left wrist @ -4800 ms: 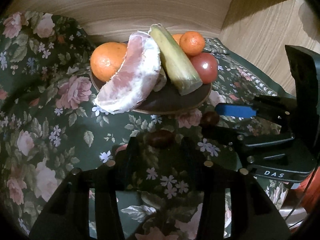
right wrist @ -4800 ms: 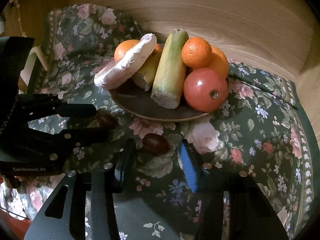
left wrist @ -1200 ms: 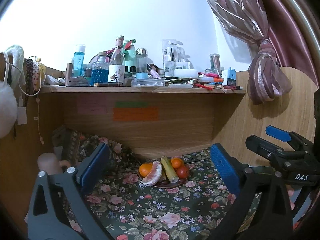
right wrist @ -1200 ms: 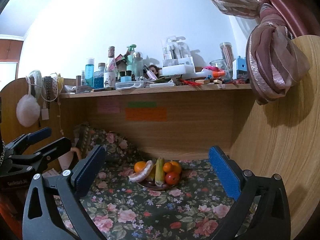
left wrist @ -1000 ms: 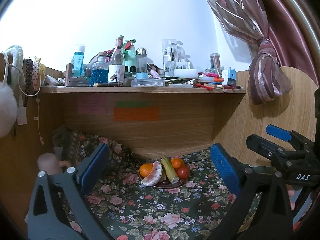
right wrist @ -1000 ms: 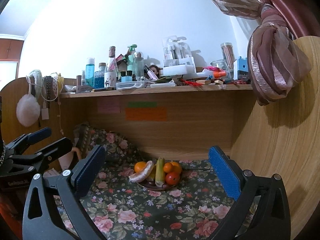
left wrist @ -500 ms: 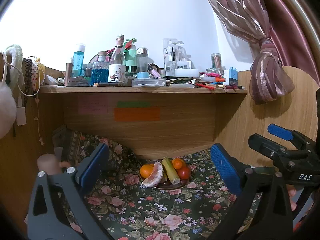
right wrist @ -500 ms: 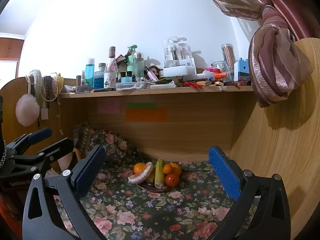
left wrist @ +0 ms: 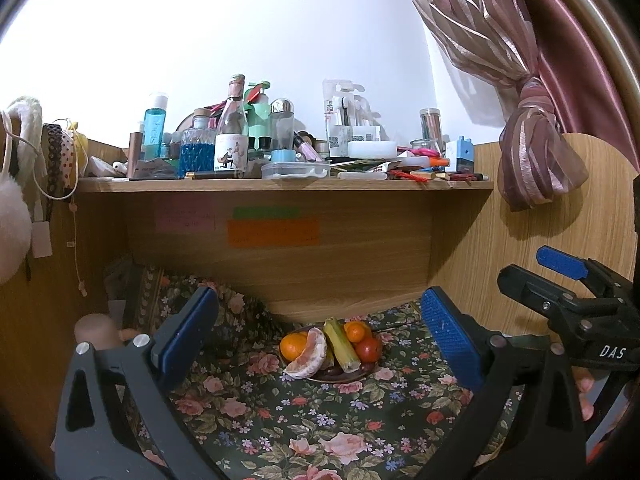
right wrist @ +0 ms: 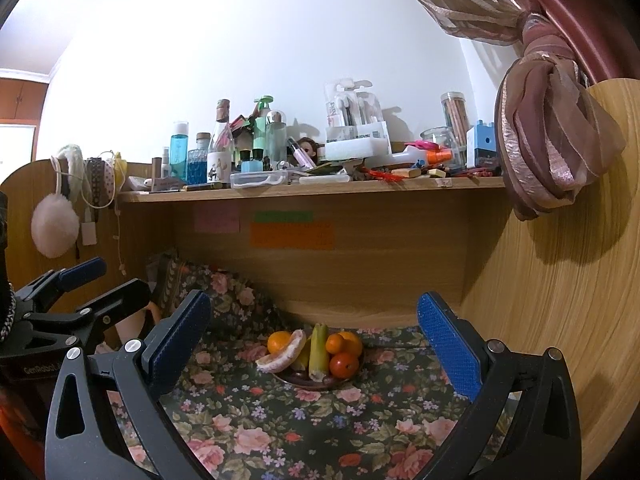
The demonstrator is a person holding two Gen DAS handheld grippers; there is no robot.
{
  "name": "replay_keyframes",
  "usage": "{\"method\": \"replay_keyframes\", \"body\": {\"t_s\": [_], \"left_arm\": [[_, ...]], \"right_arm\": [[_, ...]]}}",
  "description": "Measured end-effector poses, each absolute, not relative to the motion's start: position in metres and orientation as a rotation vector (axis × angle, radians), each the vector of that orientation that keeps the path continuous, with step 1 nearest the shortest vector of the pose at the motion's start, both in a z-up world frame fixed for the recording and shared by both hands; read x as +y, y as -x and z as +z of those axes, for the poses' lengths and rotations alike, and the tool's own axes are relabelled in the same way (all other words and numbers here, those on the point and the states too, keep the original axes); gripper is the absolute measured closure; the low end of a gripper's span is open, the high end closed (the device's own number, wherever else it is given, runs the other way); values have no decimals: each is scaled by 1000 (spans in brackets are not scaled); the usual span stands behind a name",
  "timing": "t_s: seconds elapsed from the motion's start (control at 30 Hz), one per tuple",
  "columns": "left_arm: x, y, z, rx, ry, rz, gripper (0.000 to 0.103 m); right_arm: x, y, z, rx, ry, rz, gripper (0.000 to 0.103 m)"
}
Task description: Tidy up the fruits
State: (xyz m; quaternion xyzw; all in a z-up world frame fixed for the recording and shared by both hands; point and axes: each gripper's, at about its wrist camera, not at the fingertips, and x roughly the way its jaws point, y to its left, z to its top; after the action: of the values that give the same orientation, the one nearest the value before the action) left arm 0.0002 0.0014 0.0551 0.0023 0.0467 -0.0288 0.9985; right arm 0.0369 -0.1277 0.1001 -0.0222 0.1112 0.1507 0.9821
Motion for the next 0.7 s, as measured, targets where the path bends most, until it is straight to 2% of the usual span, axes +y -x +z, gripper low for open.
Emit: {"method": "replay_keyframes", "body": {"t_s": [0.7], "left_arm": [[-1, 1, 55, 105, -4, -73, 0]], "right_arm": [[-128, -36, 102, 212, 47, 316, 0]]}}
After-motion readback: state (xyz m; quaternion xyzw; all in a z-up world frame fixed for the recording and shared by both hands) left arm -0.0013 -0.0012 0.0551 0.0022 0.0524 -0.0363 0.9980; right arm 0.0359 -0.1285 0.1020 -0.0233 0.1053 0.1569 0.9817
